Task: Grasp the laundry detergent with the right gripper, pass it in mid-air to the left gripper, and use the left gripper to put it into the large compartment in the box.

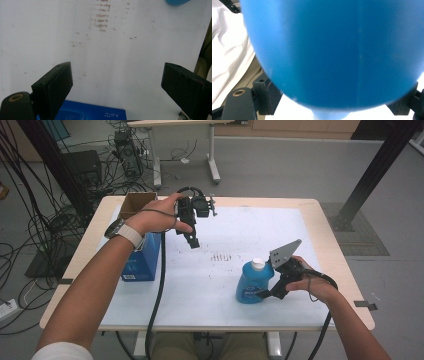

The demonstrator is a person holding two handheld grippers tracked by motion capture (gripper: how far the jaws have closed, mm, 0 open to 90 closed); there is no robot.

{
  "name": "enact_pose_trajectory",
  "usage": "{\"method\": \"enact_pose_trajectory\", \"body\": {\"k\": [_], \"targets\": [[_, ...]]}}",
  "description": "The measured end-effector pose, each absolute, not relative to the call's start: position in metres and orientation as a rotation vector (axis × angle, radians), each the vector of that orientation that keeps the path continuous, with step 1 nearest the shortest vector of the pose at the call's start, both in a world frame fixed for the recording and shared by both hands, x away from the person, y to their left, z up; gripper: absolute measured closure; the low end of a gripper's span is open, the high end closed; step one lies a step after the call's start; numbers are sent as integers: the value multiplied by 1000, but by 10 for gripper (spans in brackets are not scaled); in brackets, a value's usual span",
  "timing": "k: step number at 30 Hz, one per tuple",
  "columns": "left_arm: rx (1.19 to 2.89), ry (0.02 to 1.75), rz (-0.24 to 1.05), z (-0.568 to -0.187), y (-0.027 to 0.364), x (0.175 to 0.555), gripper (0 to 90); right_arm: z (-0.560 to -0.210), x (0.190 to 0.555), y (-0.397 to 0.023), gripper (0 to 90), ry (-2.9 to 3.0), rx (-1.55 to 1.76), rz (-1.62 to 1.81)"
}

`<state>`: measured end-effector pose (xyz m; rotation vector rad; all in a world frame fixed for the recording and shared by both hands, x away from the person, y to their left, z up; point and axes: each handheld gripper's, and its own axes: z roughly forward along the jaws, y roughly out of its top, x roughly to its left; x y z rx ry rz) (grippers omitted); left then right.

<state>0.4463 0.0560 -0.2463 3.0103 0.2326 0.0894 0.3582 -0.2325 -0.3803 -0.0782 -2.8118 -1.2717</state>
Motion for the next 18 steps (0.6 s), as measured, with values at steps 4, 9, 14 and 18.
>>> {"method": "enact_pose_trajectory", "body": {"k": [4,9,14,18], "targets": [[3009,232,90,-247,56,447,106,-381,358,-232,174,-2810,-75,-1277],[3009,232,90,-247,56,446,106,-383,359,-232,182,-2801,-77,-1289],[3009,234,88,-247,56,447,106,-385,359,-232,189,-2795,-78,-1295],[3009,234,88,-247,57,447,106,-385,359,-232,192,-2794,-76,-1296]]}}
